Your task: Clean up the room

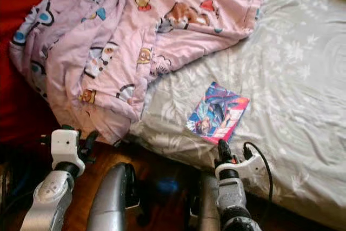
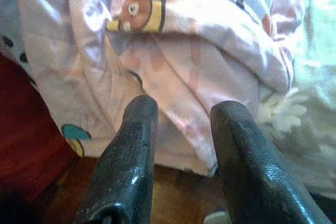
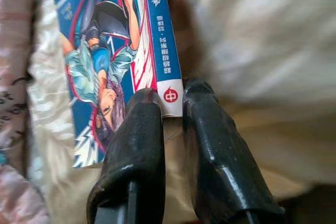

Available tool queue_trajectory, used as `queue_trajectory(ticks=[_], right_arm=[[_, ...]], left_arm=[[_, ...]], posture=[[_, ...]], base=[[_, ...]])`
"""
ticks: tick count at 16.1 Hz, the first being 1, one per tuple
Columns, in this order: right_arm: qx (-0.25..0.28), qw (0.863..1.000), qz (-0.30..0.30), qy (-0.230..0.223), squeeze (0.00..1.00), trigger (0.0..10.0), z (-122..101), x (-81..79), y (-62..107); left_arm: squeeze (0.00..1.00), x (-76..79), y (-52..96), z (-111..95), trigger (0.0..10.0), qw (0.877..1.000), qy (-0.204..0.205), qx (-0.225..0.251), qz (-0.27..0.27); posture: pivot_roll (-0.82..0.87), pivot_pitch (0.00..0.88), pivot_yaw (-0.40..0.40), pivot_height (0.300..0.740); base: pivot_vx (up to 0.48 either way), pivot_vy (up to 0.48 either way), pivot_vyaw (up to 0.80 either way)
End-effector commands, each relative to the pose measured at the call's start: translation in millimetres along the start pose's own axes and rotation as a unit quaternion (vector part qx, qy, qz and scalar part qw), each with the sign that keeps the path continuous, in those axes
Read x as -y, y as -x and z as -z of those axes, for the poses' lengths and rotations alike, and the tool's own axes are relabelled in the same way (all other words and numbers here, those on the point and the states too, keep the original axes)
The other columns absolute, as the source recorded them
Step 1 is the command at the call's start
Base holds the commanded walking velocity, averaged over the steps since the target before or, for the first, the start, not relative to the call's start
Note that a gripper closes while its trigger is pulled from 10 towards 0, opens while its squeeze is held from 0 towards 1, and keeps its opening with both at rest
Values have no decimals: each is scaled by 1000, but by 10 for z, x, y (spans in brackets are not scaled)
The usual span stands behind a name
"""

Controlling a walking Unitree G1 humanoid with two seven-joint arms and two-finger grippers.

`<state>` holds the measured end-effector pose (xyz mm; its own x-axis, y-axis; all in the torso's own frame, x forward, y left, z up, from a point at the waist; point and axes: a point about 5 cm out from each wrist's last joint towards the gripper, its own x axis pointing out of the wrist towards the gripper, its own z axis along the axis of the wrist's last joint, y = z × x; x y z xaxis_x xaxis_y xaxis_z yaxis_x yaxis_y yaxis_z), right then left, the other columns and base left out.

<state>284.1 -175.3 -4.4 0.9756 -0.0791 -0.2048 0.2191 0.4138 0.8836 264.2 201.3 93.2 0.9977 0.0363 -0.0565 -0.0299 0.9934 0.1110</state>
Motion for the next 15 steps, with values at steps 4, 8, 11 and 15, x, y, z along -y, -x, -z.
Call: queue_trajectory(ticks=[4, 8, 11, 15], right_arm=[[-11, 998, -1, 55, 0, 0, 22, -27, 0], [26, 990, -85, 113, 0, 0, -194, -433, -215], [29, 978, -118, 169, 0, 0, -277, -571, -262], [-3, 923, -96, 373, 0, 10000, -275, -535, -244]], left_arm=[[0, -13, -69, 134, 10000, 1000, 2, -15, -9], [0, 14, -165, 144, 10000, 1000, 5, -7, -9], [0, 27, -229, 155, 10000, 1000, 6, -6, -11], [0, -20, -242, 346, 10000, 999, 12, -36, -22]], posture=[[-19, 193, -45, 620], [-35, 169, -47, 620], [-49, 149, -52, 620], [-66, 112, -64, 620]], base=[[0, 0, 0], [0, 0, 0], [0, 0, 0], [0, 0, 0]])
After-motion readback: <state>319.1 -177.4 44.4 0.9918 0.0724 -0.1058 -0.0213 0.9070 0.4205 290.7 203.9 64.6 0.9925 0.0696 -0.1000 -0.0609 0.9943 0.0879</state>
